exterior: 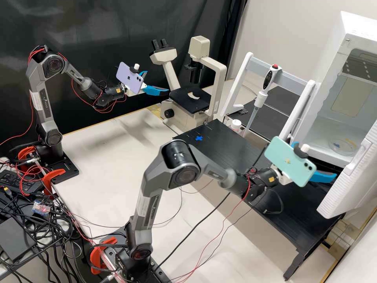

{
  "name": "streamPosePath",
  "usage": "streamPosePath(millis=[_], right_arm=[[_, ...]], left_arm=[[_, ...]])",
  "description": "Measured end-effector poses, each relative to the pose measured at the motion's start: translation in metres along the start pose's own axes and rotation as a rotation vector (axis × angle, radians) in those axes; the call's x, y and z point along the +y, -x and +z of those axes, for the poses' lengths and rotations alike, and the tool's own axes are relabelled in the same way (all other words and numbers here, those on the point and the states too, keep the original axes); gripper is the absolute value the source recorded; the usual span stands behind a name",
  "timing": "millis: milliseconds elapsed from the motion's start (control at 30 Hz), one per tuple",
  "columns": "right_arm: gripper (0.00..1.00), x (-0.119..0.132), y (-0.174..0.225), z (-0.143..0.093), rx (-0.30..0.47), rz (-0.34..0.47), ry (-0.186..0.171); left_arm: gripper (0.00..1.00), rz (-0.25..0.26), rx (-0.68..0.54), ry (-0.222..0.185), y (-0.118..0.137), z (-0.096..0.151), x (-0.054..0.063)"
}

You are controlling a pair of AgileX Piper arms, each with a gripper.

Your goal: Move the petri dish to the incubator

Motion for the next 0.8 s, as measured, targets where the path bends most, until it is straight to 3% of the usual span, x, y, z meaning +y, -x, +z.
streamPosePath(millis=[300, 367, 533, 667, 800], right_arm=[[1.0, -0.015, 0.084, -0.039, 0.184, -0.015, -0.063], [1.0, -0.026, 0.102, -0.046, 0.194, -0.038, -0.079], [1.0, -0.049, 0.135, -0.066, 0.219, -0.03, -0.052], [1.0, -0.065, 0.154, -0.071, 0.222, -0.028, -0.068], [1.0, -0.081, 0.165, -0.071, 0.224, -0.095, -0.088]], left_arm=[[1.0, 0.0, 0.0, 0.0, 0.0, 0.0, 0.0], [1.0, 0.0, 0.0, 0.0, 0.0, 0.0, 0.0], [1.0, 0.0, 0.0, 0.0, 0.0, 0.0, 0.0], [1.0, 0.0, 0.0, 0.0, 0.0, 0.0, 0.0], [1.0, 0.0, 0.0, 0.0, 0.0, 0.0, 0.0]])
